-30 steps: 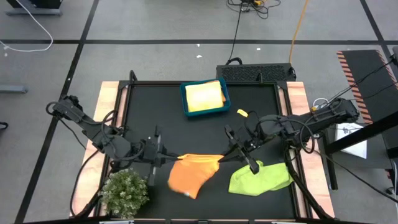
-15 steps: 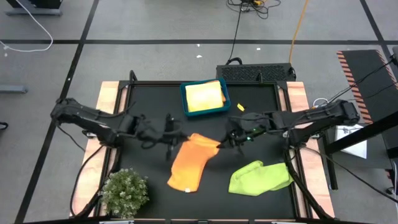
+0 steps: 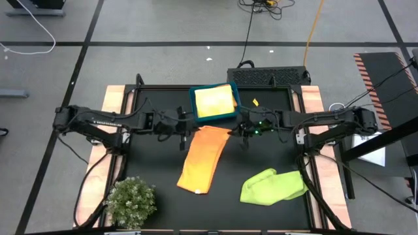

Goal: Fold microfiber towels
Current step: Fold the orange microfiber towel

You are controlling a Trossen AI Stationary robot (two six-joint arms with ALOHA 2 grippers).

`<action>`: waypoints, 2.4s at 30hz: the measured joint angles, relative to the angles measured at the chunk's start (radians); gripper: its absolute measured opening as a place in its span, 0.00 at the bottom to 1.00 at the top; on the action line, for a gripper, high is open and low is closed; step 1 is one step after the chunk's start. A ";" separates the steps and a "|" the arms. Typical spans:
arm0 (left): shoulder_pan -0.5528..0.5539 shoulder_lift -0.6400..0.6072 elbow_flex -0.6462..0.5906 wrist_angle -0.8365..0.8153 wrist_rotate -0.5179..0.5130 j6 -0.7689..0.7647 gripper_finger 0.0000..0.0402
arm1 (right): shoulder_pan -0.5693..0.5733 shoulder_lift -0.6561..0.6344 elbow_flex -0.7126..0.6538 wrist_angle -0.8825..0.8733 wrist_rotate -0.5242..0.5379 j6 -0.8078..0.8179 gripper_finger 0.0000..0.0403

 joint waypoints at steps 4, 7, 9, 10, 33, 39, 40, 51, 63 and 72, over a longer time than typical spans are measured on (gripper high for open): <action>0.030 -0.003 -0.015 0.001 -0.031 0.027 0.02 | -0.004 0.000 0.001 0.104 -0.002 -0.074 0.00; 0.045 -0.003 -0.015 0.030 -0.043 0.055 0.01 | -0.004 0.000 0.013 0.114 0.009 -0.112 0.00; 0.056 0.016 -0.015 0.079 -0.030 0.058 0.01 | -0.004 0.000 0.016 0.104 0.053 -0.136 0.00; 0.060 0.029 -0.015 0.097 -0.019 0.062 0.01 | -0.006 0.000 0.016 0.097 0.073 -0.145 0.00; -0.075 0.056 -0.274 0.447 -0.065 0.113 0.00 | 0.226 0.183 0.018 0.211 0.128 -0.155 0.00; -0.182 0.046 -0.345 0.478 -0.148 0.132 0.00 | 0.247 0.289 0.018 0.288 0.104 -0.150 0.00; -0.202 0.047 -0.355 0.484 -0.158 0.131 0.00 | 0.251 0.302 0.018 0.301 0.088 -0.148 0.00; -0.366 0.049 -0.419 0.550 -0.251 0.094 0.00 | 0.273 0.346 0.018 0.389 0.021 -0.151 0.00; -0.389 0.140 -0.419 0.504 -0.224 0.088 0.06 | 0.284 0.433 0.018 0.488 -0.022 -0.110 0.00; -0.388 0.135 -0.418 0.488 -0.216 0.064 0.17 | 0.306 0.545 0.018 0.603 -0.075 -0.084 0.00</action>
